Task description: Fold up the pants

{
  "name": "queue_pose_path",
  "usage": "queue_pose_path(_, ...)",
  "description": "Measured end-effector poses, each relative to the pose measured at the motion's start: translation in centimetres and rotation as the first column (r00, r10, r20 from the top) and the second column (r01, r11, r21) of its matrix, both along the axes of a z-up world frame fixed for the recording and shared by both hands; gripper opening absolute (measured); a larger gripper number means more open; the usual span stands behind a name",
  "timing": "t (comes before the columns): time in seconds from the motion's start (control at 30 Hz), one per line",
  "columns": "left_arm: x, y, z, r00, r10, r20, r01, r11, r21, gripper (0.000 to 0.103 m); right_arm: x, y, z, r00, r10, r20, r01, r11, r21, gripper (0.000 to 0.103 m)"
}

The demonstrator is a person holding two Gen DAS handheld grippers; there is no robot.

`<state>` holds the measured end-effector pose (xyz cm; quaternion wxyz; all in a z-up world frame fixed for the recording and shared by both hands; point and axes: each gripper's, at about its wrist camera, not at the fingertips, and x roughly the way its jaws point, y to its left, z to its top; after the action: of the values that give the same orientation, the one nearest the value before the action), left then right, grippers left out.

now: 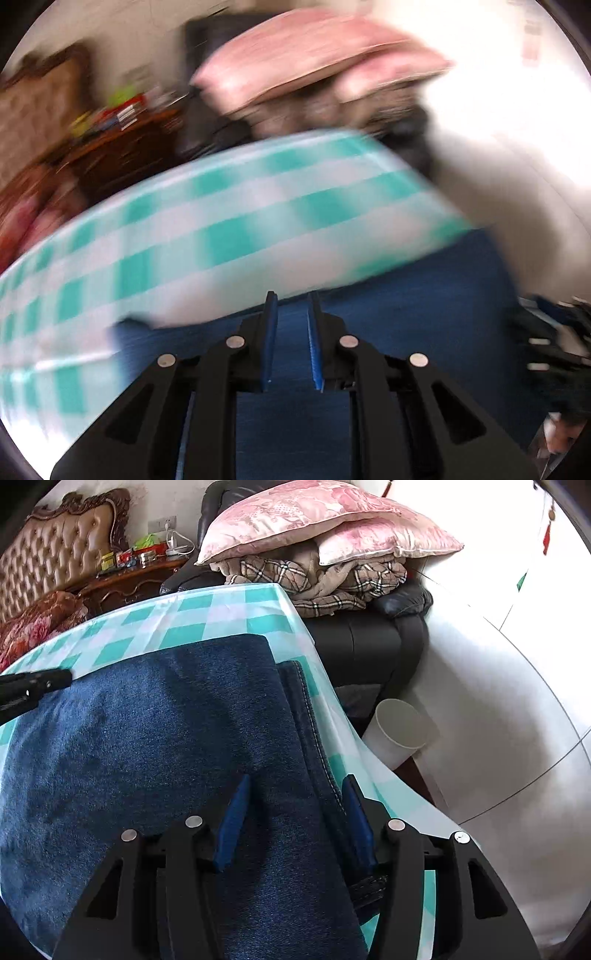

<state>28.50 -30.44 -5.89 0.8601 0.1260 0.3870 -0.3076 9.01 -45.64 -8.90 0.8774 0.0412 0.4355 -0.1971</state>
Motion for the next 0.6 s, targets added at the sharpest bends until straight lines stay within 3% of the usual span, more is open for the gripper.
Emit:
queue_pose_path(0.1, -1.6, -4.5, -0.4, 0.985, -0.166, -0.041, 0.165, 0.986, -0.032, 0.02, 0.0, 0.0, 0.0, 1.0, 0.0, -0.001, 0.0, 1.0, -0.002, 0.052)
queue_pose_path(0.23, -0.9, -6.9, -1.4, 0.987, -0.152, -0.051, 0.153, 0.988, 0.027, 0.032, 0.0, -0.1, -0.1, 1.0, -0.001, -0.001, 0.001, 1.0, 0.013, 0.052)
queue_pose_path(0.33, -1.3, -4.6, -0.1, 0.999, -0.051, 0.009, 0.05, 0.997, 0.06, 0.037, 0.0, -0.1, -0.1, 1.0, -0.003, -0.001, 0.003, 1.0, 0.011, 0.054)
queue_pose_path(0.47, -2.4, 0.1, -1.1, 0.993, -0.034, -0.112, 0.033, 0.999, -0.013, 0.043, 0.0, -0.2, 0.0, 1.0, -0.012, -0.002, 0.012, 1.0, 0.01, 0.057)
queue_pose_path(0.53, -3.8, 0.8, -2.4, 0.989, -0.057, -0.137, 0.061, 0.998, 0.022, 0.052, -0.1, -0.3, 0.1, 1.0, -0.015, -0.008, 0.015, 1.0, 0.009, 0.06)
queue_pose_path(0.6, -6.2, 1.1, -3.1, 0.994, -0.081, -0.08, 0.089, 0.991, 0.099, 0.055, -0.3, -0.5, 0.2, 1.0, -0.018, -0.013, 0.018, 1.0, 0.007, 0.065)
